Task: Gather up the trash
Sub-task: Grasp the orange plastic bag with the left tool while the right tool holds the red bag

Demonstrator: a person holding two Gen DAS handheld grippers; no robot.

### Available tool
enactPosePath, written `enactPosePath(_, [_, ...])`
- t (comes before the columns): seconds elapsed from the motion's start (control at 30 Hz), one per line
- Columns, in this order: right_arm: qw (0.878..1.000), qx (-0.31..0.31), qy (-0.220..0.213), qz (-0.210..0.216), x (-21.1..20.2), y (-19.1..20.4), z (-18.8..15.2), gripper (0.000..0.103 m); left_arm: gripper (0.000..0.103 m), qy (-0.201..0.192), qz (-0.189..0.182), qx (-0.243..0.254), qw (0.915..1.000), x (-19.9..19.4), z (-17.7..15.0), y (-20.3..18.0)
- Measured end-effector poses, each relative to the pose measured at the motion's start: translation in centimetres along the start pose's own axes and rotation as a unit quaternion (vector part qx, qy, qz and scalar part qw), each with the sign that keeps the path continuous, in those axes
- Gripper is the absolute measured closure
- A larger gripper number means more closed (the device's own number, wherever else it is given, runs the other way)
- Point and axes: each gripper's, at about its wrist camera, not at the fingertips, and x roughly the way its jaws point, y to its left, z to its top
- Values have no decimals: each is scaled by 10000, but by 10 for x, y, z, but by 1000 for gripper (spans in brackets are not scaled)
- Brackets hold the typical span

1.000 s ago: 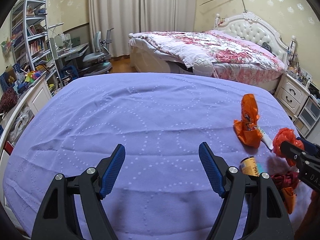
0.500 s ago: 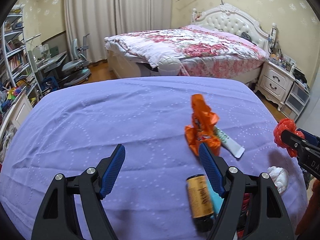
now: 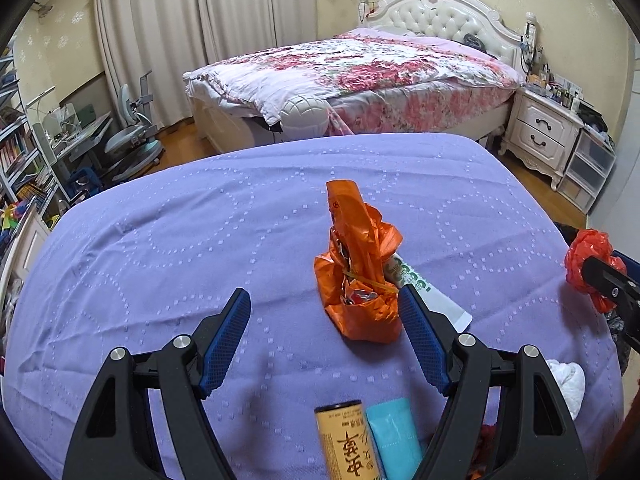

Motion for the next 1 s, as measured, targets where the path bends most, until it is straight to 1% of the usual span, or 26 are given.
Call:
enactPosePath(0.2, [10000,16,13,52,2,-1,-2,43,30,142,-216,-70,9996,5,0,1])
enactPosePath(0.3, [10000,16,40,64,3,-2,-3,43,30,80,-140,25,9999,5,-1,-3])
enactPosePath(0.37, [10000,13,64,64,4,-1,-4,43,37,89,-125,86,9998,7,-1,-5])
enactPosePath(0.4, [10000,9,75,60,4,0,-5,43,38,107,-162,89,9998,8,-1,-6])
enactPosePath(0.5, [9999,5,93,50,4,1,-6,43,48,144,-280,98,9995,11,0,-5])
enactPosePath(0.57, [9999,14,97,43,4,1,-6,43,62,143,-428,114,9989,10,0,-5])
enactPosePath(0.6, [9999,14,96,43,4,1,-6,43,67,142,-491,121,9986,10,0,-6])
enactPosePath(0.63, [9999,18,95,40,3,1,-7,43,69,135,-525,136,9984,9,0,-6])
enactPosePath(0.83, [10000,33,70,17,-2,-1,-10,43,70,19,-542,103,9985,3,-1,-4])
enactPosePath(1.0, [10000,70,-22,-29,-13,-8,-12,43,70,-178,-559,42,9983,-17,-2,-1])
